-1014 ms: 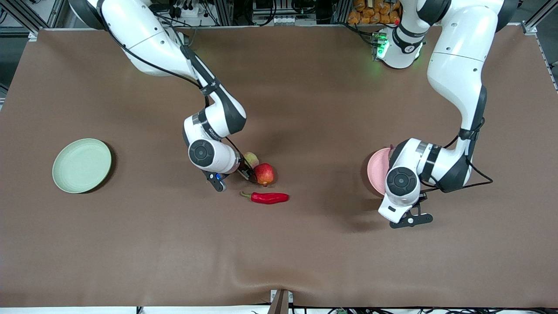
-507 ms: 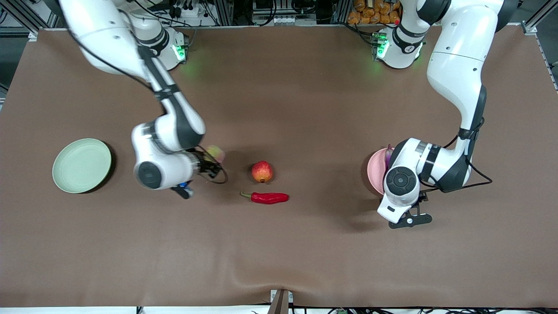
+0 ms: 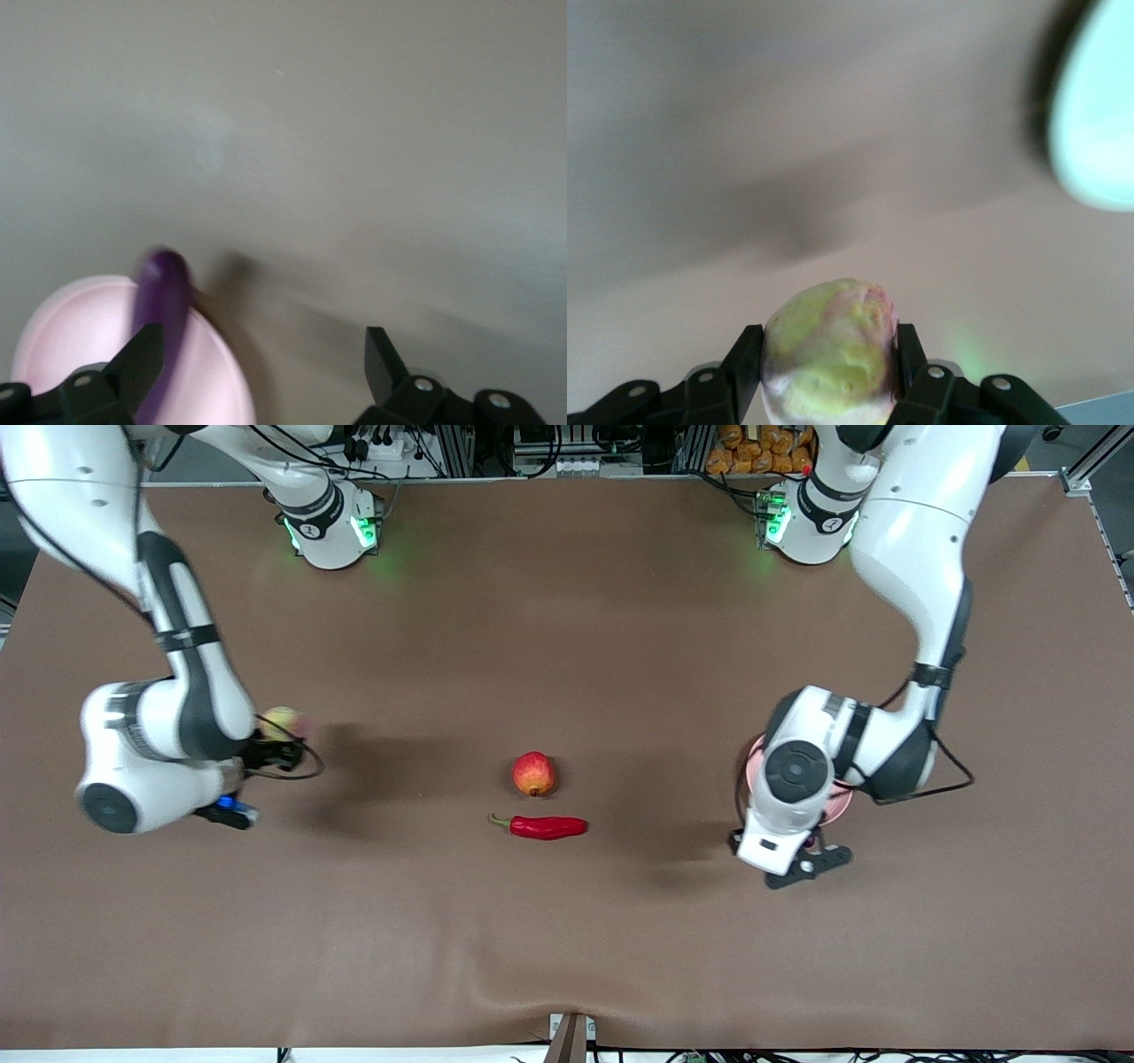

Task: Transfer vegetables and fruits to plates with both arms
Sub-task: 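Carry the apple to the green plate while the left gripper releases the eggplant, then move the left gripper to the red chili and grasp it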

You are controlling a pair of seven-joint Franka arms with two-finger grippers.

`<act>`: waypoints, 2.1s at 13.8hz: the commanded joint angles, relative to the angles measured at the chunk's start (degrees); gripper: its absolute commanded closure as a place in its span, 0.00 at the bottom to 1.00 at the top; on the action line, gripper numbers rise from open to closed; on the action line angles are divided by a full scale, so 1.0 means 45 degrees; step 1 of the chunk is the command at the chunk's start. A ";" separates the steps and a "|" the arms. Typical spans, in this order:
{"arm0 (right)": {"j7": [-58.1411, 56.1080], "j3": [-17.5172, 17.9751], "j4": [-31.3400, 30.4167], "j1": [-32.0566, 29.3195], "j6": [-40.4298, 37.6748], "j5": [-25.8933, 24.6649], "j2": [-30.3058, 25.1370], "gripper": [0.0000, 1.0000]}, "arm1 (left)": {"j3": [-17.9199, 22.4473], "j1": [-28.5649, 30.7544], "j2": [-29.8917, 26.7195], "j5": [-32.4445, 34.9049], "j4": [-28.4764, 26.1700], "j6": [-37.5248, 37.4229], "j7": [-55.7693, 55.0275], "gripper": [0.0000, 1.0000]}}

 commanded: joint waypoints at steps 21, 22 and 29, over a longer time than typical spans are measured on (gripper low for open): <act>-0.7484 -0.3783 0.0850 -0.0674 0.0679 -0.1025 0.0835 0.00 | 0.0122 -0.4616 0.3395 -0.1202 0.2244 0.7561 -1.6564 0.00; -0.7465 -0.3783 0.1163 -0.0537 -0.0023 -0.0869 0.0777 0.00 | 0.0160 -0.4616 0.3512 -0.1202 0.2244 0.8027 -1.6544 0.00; -0.4402 -0.3724 0.2181 0.0479 -0.2762 0.0497 0.0581 0.00 | 0.0355 -0.4577 0.4001 -0.1202 0.2244 0.8793 -1.6486 0.00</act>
